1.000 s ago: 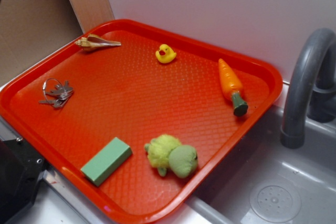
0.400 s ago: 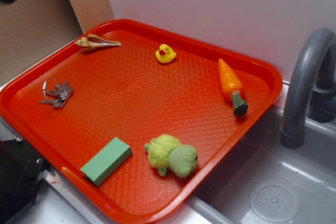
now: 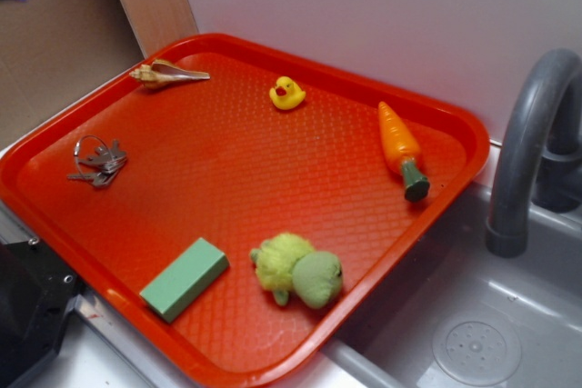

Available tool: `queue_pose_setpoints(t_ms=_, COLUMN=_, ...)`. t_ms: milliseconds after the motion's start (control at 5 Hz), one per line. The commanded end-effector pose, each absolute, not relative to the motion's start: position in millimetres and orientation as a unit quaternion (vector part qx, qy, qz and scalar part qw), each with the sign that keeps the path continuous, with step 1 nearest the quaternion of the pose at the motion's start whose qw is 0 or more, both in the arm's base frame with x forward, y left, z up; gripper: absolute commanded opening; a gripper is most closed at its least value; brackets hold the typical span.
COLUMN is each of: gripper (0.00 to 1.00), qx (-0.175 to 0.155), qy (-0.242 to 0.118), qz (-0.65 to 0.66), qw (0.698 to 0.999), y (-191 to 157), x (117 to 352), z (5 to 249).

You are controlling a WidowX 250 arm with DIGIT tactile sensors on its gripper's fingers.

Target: Grab the silver keys.

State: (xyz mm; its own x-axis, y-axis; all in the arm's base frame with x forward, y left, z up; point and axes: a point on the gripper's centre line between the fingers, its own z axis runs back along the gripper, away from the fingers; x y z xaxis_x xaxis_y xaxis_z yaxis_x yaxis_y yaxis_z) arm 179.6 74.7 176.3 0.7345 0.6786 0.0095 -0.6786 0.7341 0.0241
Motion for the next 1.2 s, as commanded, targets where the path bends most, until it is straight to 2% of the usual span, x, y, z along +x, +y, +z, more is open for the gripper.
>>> queue_pose_setpoints(t_ms=0, gripper=1.00, qx=0.005, qy=-0.016, qz=0.371, qw=0.929, y=99, x=161, z=134)
queue_pose_setpoints(t_ms=400, gripper=1.00, qx=0.005, qy=-0.016, qz=0.371, qw=0.929, y=99, x=161, z=134)
queue_pose_setpoints(t_ms=600, gripper=1.00, qx=-0.041, qy=-0.011, qz=0.330, qw=0.943, y=90, x=142, z=117)
queue_pose_setpoints(t_ms=800, gripper=1.00, qx=-0.070, qy=-0.009, qz=0.317, qw=0.946, y=87, x=130, z=110)
queue_pose_setpoints(t_ms=1000, gripper=1.00, qx=-0.027, qy=0.002, qz=0.354, qw=0.935, y=101, x=136, z=79)
